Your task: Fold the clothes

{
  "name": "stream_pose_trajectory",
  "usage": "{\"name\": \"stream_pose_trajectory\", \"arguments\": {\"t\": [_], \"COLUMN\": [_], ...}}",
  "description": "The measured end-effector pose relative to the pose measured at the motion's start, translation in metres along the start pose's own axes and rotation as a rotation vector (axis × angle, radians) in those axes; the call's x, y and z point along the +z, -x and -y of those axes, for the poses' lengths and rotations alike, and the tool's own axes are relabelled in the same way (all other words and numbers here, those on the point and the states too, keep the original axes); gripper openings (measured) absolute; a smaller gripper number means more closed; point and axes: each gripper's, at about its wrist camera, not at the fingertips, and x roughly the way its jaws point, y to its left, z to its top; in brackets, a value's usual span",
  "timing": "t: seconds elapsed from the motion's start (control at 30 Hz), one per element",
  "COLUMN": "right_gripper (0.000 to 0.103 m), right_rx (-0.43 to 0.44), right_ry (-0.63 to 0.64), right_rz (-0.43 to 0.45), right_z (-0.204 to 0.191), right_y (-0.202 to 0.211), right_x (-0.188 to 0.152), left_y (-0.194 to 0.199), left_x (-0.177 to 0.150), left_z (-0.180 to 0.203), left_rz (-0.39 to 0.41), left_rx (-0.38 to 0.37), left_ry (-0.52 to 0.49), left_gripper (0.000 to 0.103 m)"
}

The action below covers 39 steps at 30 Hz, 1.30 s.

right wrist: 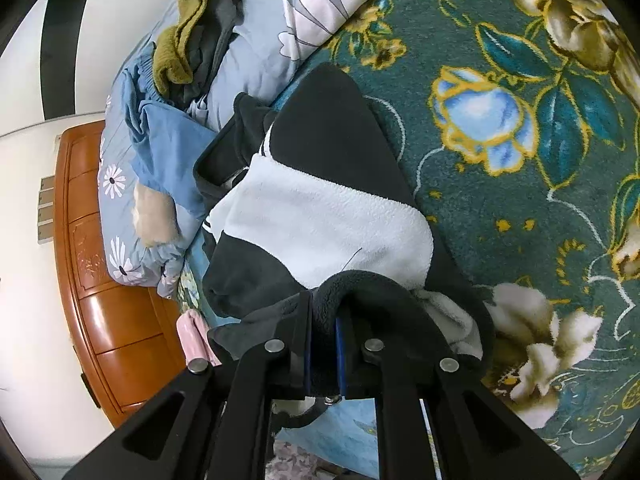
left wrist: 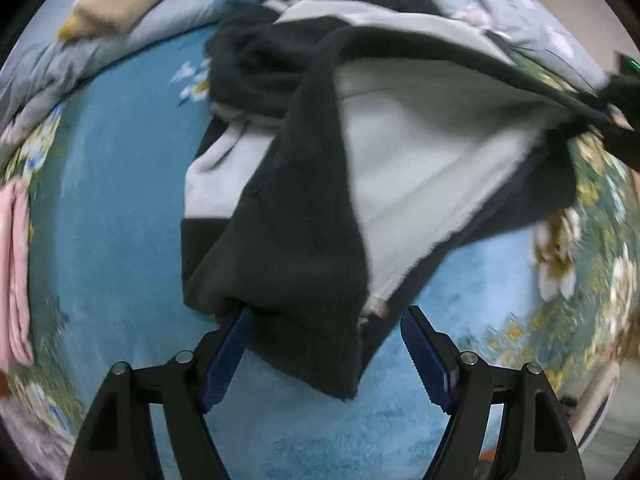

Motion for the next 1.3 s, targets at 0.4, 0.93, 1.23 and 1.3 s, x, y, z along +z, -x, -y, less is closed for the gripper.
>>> {"name": "stream_pose_trajectory", "arguments": {"t": [0.4, 0.93, 1.23, 1.3], "right_gripper": [0.010, 0.010, 0.023, 0.038], "right_rx": [0.074, 0.115, 0.117, 0.128], "right_ry": [-0.047, -0.159, -0.169, -0.154], "right_rz": [0.021, 0.092, 0.052, 0.063], "right_z": [0.015, 0.008, 0.008, 0.004], "right_y": [0.017, -0.014, -0.019, -0.012], "right_x": [-0.015, 0.092, 0.108, 0.108], "left_y": [0.044, 0.011, -0.012, 0.003], "left_x": [0.029, 0.262, 0.269, 0.266], "left_z": [-0.082, -0.108, -0.137, -0.141], "left_rz": [0.090, 0.030, -0.015, 0.029], "left_rx": [0.072, -0.086, -0.354, -0.417], "left_ry": [0.239, 0.117, 0.274, 0.270], "left_gripper": [0.025, 0.025, 0.031, 0.055]}}
